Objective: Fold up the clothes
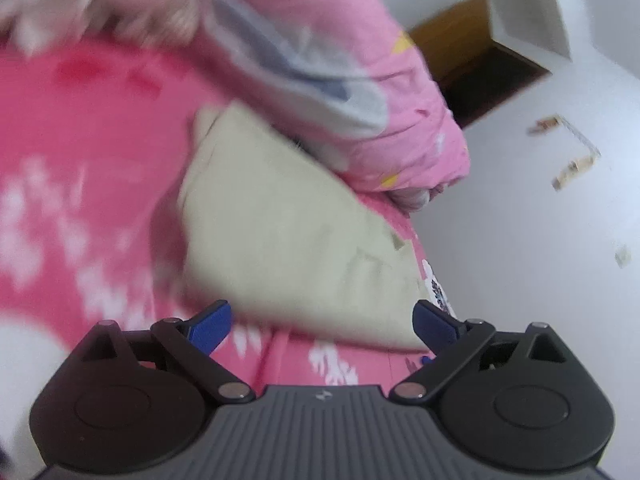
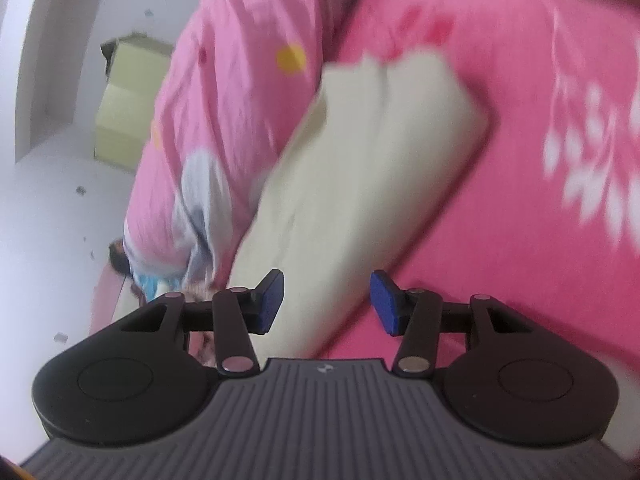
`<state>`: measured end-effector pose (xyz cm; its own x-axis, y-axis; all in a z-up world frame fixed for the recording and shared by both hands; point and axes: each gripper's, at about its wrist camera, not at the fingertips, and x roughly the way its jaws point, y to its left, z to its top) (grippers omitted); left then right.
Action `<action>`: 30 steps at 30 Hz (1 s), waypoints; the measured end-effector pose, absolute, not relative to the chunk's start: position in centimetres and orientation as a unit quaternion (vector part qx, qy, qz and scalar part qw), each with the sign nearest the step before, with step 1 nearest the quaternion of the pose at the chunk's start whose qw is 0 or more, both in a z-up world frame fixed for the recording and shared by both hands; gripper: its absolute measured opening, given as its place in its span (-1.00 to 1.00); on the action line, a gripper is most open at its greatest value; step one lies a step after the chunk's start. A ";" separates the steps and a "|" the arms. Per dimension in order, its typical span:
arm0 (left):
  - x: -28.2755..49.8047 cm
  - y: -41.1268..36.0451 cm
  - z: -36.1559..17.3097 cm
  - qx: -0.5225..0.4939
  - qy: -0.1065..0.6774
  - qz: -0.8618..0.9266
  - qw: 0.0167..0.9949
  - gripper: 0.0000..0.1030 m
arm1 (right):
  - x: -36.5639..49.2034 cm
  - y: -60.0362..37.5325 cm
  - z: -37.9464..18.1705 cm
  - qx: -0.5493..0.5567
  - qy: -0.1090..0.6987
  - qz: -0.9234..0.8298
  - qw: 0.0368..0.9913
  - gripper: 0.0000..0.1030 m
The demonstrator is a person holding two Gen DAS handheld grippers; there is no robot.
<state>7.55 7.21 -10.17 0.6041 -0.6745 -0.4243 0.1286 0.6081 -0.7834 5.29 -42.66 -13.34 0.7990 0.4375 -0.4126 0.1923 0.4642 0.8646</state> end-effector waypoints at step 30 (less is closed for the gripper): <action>6.5 11.3 -9.5 -0.465 0.271 -0.143 0.831 -0.82 | 0.6 -40.1 -12.7 0.555 0.145 0.023 0.819 -0.58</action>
<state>6.47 11.29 -9.54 0.8121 -0.4892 -0.3180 -0.0153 0.5270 -0.8497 0.61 -40.07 -12.72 0.9567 0.1986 -0.2128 0.1239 0.3838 0.9151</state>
